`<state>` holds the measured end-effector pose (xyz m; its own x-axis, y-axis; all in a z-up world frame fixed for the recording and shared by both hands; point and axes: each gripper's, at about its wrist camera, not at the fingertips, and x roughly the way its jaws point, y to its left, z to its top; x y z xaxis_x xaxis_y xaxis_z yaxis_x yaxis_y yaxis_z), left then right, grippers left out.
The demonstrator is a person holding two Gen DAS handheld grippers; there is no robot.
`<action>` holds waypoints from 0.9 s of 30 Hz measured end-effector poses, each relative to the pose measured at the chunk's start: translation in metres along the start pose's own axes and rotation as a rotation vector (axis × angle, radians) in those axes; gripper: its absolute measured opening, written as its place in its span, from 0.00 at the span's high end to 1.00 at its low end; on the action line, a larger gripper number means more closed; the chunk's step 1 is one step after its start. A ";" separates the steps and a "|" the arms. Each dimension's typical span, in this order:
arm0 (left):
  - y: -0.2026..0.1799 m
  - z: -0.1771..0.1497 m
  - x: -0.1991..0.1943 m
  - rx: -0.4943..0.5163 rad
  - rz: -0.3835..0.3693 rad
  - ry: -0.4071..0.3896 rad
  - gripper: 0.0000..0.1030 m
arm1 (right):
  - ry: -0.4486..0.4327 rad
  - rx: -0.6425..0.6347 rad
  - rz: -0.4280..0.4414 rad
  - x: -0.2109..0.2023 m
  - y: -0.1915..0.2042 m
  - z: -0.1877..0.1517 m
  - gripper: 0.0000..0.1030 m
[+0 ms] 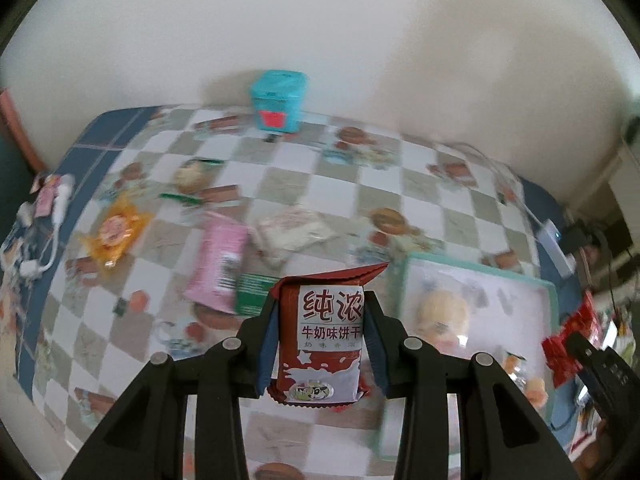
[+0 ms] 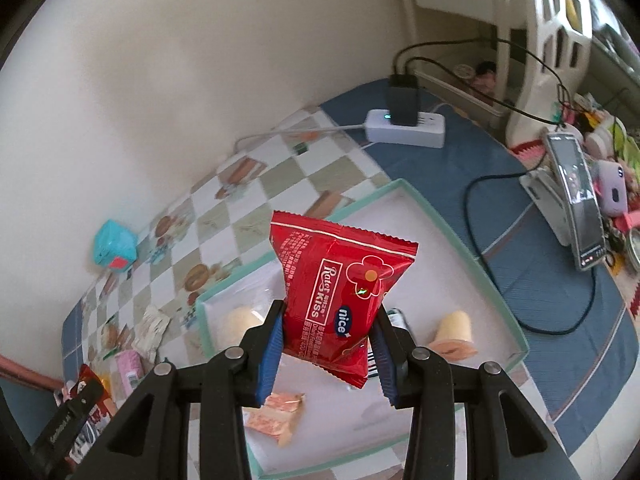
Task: Organize snacks
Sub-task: 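Carry the biscuit pack with the left tool into the tray while the right tool carries the Rosettes pack there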
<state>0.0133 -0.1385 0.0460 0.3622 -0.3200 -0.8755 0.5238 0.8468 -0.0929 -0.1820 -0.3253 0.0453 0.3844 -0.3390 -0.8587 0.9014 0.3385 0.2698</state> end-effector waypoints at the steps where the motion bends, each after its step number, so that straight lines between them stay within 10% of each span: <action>1: -0.008 -0.001 0.001 0.016 -0.013 0.004 0.60 | 0.000 0.006 -0.004 0.000 -0.003 0.001 0.58; 27: -0.146 -0.028 0.032 0.311 -0.111 0.045 0.60 | 0.061 0.130 -0.109 0.033 -0.062 0.013 0.58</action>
<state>-0.0728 -0.2604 0.0185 0.2590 -0.3776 -0.8890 0.7710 0.6352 -0.0451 -0.2228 -0.3689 0.0057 0.2738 -0.3118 -0.9098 0.9568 0.1847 0.2247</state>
